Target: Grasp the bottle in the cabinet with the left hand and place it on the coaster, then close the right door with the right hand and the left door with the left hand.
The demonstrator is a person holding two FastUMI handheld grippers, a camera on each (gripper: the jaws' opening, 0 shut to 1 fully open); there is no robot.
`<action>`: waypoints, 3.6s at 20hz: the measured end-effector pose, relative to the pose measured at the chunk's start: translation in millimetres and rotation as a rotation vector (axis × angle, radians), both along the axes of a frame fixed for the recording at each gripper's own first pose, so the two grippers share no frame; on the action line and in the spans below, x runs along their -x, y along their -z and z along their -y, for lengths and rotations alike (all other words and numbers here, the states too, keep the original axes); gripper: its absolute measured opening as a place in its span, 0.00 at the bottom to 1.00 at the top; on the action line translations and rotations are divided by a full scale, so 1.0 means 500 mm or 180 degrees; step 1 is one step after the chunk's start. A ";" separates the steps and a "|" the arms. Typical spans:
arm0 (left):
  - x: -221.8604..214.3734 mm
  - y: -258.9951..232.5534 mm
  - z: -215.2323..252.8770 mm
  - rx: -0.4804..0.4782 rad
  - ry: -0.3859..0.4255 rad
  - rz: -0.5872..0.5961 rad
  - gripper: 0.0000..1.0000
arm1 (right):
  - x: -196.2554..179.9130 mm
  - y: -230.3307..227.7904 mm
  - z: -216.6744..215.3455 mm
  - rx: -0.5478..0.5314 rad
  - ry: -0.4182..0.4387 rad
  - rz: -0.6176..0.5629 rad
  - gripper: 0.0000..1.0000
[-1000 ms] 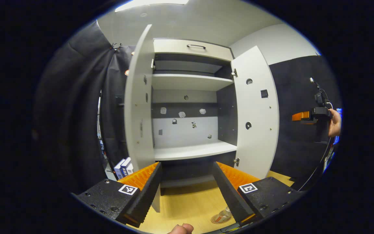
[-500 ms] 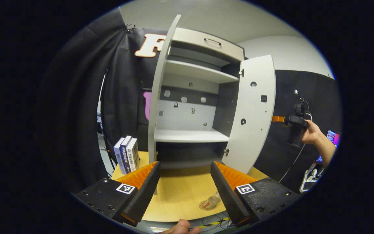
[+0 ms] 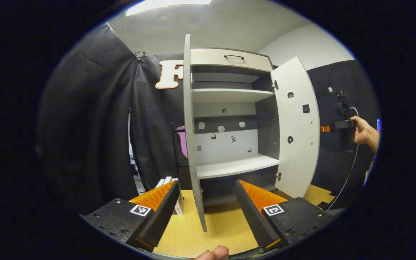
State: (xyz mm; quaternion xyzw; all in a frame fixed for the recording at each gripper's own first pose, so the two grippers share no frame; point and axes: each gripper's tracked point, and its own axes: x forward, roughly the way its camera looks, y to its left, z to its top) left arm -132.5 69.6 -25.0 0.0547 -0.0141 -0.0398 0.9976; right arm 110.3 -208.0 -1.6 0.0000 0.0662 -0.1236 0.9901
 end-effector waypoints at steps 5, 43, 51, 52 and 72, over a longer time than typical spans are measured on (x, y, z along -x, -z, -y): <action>0.017 0.008 0.031 0.0280 0.0153 -0.0094 0.95 | 0.000 0.004 -0.046 -0.0029 -0.0206 -0.0015 0.91; -0.015 0.043 -0.232 0.0515 -0.0766 -0.0131 0.97 | 0.006 -0.012 -0.366 -0.0415 -0.1371 0.0445 1.00; -0.074 0.050 -0.374 0.0564 -0.1087 -0.0194 0.92 | 0.108 -0.046 -0.342 -0.0234 -0.1526 0.0589 0.98; -0.082 0.053 -0.383 0.0585 -0.1101 -0.0222 0.92 | 0.119 -0.053 -0.333 -0.0168 -0.1518 0.0664 0.98; -0.307 -0.093 -0.262 0.0205 -0.0871 0.0143 0.92 | 0.354 -0.009 -0.178 0.0006 -0.1013 0.0612 0.98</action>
